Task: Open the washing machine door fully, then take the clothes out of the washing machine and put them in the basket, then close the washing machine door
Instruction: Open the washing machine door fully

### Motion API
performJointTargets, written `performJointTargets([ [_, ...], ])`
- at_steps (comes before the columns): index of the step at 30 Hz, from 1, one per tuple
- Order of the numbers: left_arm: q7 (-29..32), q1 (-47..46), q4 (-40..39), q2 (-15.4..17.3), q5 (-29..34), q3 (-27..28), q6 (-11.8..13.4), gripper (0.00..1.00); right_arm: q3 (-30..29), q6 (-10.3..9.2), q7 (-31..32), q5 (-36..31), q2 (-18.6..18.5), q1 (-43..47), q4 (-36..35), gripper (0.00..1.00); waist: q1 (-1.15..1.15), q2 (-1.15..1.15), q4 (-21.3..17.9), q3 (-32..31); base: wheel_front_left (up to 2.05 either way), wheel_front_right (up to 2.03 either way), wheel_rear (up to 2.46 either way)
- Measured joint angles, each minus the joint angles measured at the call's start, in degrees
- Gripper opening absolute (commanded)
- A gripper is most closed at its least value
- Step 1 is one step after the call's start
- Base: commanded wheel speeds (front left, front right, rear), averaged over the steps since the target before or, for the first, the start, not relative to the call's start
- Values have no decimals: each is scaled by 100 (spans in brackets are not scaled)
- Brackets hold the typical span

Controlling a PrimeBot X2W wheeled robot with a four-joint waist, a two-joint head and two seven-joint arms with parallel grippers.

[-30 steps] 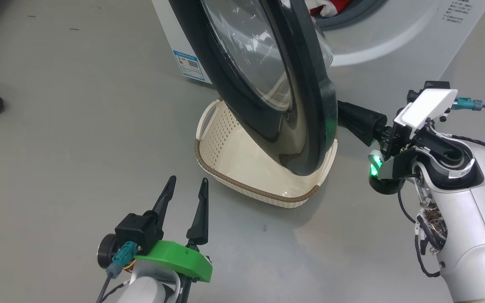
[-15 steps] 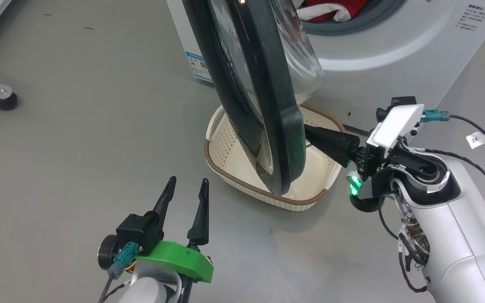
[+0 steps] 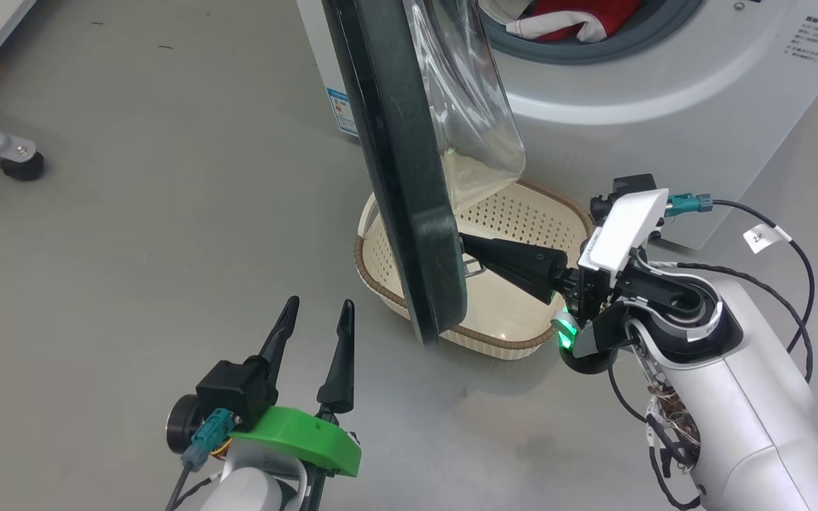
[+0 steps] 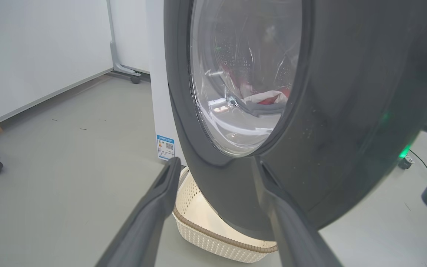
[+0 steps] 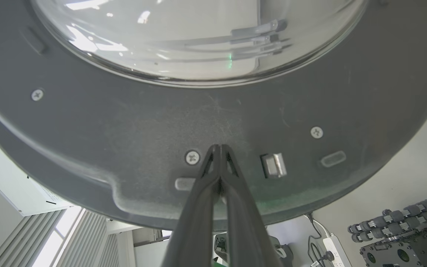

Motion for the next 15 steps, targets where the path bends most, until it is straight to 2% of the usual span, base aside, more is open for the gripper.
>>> performJointTargets([
  [15, 0, 3, -48, 1, -41, 2, -1, 100, 265, -9, -41, 76, 10, 12, -103, 0, 0, 0, 35, 1, 0, 0, 0],
])
